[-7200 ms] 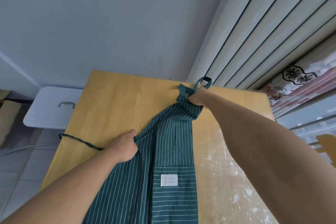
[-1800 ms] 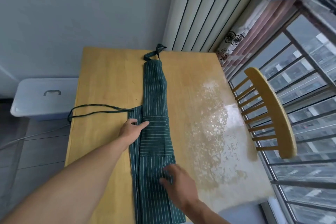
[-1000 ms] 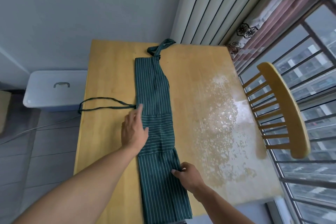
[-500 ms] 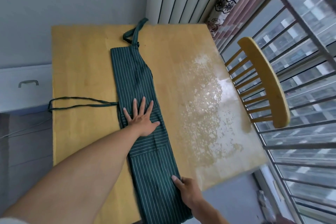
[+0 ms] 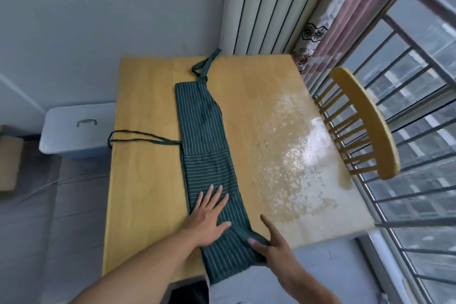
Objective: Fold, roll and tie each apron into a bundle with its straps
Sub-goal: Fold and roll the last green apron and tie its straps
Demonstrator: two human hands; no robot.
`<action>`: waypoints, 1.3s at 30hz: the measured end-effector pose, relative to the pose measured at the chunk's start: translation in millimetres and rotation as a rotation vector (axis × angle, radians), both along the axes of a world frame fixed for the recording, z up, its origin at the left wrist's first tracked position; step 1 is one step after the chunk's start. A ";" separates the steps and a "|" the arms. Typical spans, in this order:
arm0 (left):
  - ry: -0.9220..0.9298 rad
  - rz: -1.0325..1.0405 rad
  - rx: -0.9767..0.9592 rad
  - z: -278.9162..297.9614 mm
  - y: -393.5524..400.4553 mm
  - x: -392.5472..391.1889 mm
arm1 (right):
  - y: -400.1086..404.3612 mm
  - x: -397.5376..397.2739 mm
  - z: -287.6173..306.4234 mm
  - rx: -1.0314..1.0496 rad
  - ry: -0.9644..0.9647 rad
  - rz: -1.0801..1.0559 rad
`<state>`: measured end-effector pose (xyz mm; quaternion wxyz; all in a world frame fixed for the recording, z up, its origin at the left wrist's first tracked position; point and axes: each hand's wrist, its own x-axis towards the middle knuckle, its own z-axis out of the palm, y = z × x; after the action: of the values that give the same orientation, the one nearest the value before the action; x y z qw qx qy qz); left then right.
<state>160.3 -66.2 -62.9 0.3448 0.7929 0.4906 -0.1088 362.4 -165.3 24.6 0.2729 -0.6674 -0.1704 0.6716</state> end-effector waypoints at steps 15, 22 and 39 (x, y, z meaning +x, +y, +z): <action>-0.494 1.113 -1.095 81.7 -80.2 -34.2 | 68.7 -14.4 102.0 0.273 0.024 0.672; -0.935 1.137 -0.999 93.4 -17.1 -46.8 | 132.7 -33.1 78.8 0.289 -0.403 0.524; -0.561 0.937 -0.529 64.4 93.1 -28.3 | 233.8 -30.2 28.3 0.222 -0.685 0.396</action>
<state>132.0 26.9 1.5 0.6575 0.3781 0.6343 0.1495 332.2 68.5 52.9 0.1360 -0.7732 -0.4482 0.4276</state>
